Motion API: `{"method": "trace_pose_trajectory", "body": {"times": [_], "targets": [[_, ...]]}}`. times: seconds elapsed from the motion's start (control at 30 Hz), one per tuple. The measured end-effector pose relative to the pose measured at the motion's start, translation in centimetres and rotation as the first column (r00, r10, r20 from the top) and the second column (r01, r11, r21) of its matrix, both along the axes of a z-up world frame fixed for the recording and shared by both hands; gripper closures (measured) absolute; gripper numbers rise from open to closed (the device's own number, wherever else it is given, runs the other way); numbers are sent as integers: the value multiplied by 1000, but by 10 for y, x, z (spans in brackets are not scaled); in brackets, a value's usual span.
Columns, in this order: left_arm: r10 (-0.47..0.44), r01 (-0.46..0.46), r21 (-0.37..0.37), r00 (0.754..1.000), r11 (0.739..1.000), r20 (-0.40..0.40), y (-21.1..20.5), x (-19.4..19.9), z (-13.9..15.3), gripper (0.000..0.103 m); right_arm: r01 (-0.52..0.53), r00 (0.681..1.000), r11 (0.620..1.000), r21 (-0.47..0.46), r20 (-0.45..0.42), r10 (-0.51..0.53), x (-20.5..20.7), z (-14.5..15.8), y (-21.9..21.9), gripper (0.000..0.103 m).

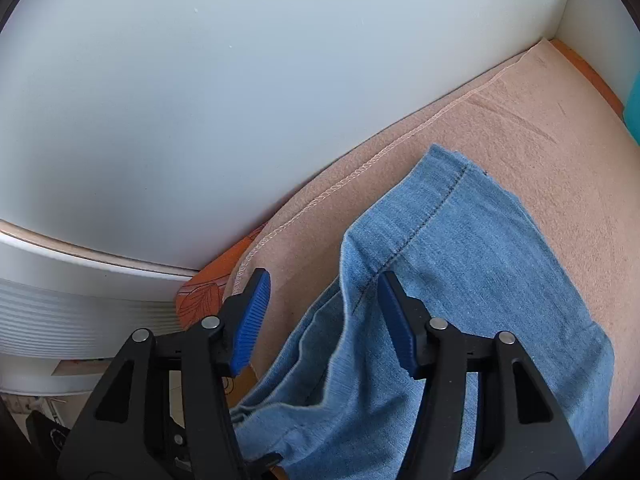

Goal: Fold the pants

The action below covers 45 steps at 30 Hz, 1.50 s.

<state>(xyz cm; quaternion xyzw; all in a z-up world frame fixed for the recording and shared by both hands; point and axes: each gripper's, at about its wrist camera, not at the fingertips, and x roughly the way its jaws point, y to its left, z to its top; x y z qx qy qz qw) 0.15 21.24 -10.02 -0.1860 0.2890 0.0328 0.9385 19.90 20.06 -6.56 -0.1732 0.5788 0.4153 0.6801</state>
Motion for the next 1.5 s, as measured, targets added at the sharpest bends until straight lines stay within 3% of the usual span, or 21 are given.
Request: {"method": "trace_pose_trajectory", "body": {"times": [0.07, 0.13, 0.17, 0.2, 0.27, 0.4, 0.53, 0.6, 0.87, 1.0, 1.17, 1.27, 1.37, 1.5], "targets": [[-24, 24, 20, 1000, 1000, 4, -9, 2, 2, 84, -7, 999, 999, -43, 38, 9, -1, -4, 2, 40], [-41, 40, 31, 999, 999, 3, -15, 6, 1, 84, -9, 999, 998, -64, 45, 12, -2, -8, 0, 56], [-41, 41, 42, 999, 998, -2, -17, 7, 0, 84, -2, 998, 997, -76, 57, 6, -1, -10, -3, 79], [-41, 41, 58, 999, 997, -6, -19, 7, -1, 84, 3, 999, 998, -58, 41, 0, 0, -10, -7, 92], [-56, 57, 55, 998, 997, -17, -21, 15, -7, 83, 28, 1000, 999, -23, 14, -27, 8, -4, -18, 95], [5, -3, 125, 1000, 992, -12, -34, 29, -2, 74, 76, 997, 996, 37, -1, -76, 19, 14, -37, 97], [-3, 6, 113, 1000, 994, -27, -41, 30, -1, 71, 109, 994, 990, 93, -9, -109, 22, 35, -49, 97], [-17, 20, 110, 999, 994, -29, -46, 31, 1, 61, 111, 994, 987, 112, -7, -111, 21, 43, -53, 97], [-36, 39, 195, 999, 980, -18, -66, 21, 14, 60, 124, 992, 981, 149, -26, -122, 14, 59, -58, 97], [-18, 32, 287, 999, 957, -51, -79, 28, 0, 60, 126, 992, 981, 151, -36, -122, 23, 52, -59, 97], [-10, 31, 323, 998, 946, -67, -80, 39, -8, 60, 116, 993, 982, 151, -23, -113, 21, 54, -64, 97], [-37, 53, 257, 997, 965, -68, -72, 41, -8, 89, 121, 993, 979, 162, -27, -119, 20, 55, -69, 97], [-61, 65, 149, 998, 987, -34, -56, 39, -4, 92, 125, 992, 973, 192, -13, -125, 18, 66, -77, 97], [-113, 110, 103, 993, 989, 21, -54, 33, 19, 93, 133, 990, 958, 252, 3, -138, 19, 95, -100, 97]]}}
